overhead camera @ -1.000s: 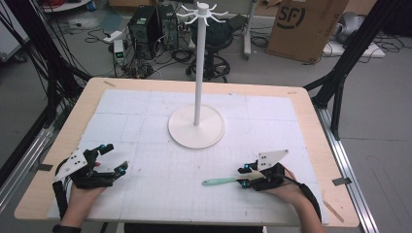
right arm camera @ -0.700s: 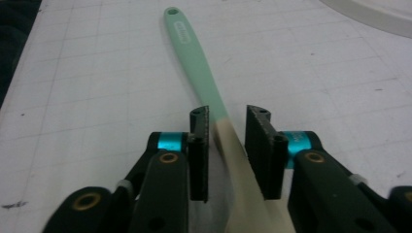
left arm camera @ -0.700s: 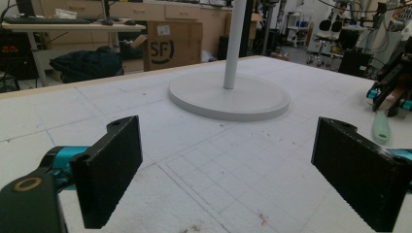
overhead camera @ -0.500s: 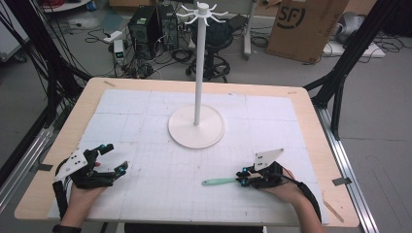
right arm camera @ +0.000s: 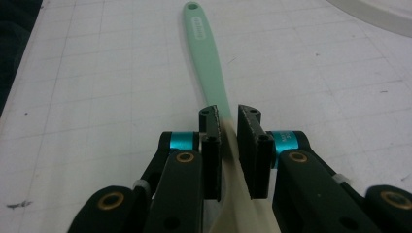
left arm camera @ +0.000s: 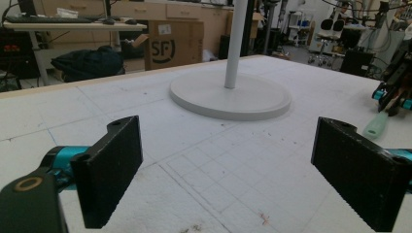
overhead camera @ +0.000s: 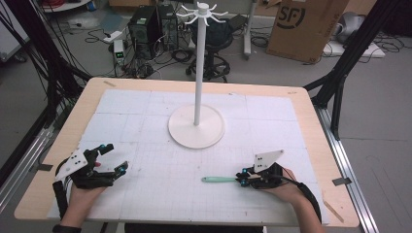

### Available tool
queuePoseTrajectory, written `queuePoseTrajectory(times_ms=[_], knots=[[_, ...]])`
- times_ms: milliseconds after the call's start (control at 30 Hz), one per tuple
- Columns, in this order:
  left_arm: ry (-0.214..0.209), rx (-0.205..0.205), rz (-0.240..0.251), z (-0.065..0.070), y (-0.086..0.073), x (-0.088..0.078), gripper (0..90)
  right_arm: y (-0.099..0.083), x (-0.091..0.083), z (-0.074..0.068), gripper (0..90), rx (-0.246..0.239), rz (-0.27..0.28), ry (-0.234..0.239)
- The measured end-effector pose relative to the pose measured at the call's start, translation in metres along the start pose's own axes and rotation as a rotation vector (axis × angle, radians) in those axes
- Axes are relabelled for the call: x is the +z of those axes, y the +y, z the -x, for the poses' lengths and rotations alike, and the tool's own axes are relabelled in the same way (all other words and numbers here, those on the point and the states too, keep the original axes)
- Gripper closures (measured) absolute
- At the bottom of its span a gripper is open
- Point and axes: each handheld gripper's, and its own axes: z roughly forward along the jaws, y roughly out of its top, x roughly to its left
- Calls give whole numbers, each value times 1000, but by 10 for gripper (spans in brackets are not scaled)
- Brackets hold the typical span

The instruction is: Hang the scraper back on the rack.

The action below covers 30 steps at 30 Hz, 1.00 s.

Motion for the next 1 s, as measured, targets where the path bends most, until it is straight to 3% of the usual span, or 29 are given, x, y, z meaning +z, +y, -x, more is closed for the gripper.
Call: queuePoseTrajectory(times_ms=[267, 333, 433, 667, 1000], knots=[[2, 1, 1, 0, 0, 0, 119, 1, -1, -2, 814, 53, -3, -31], [1, 1, 1, 0, 0, 0, 119, 0, -1, 0, 814, 86, 5, -53], [1, 1, 1, 0, 0, 0, 119, -1, -2, 2, 813, 97, 9, -77], [1, 1, 1, 0, 0, 0, 119, 1, -15, 4, 814, 165, 82, -132], [2, 1, 1, 0, 0, 0, 119, 23, -34, 2, 815, 177, 143, -161]])
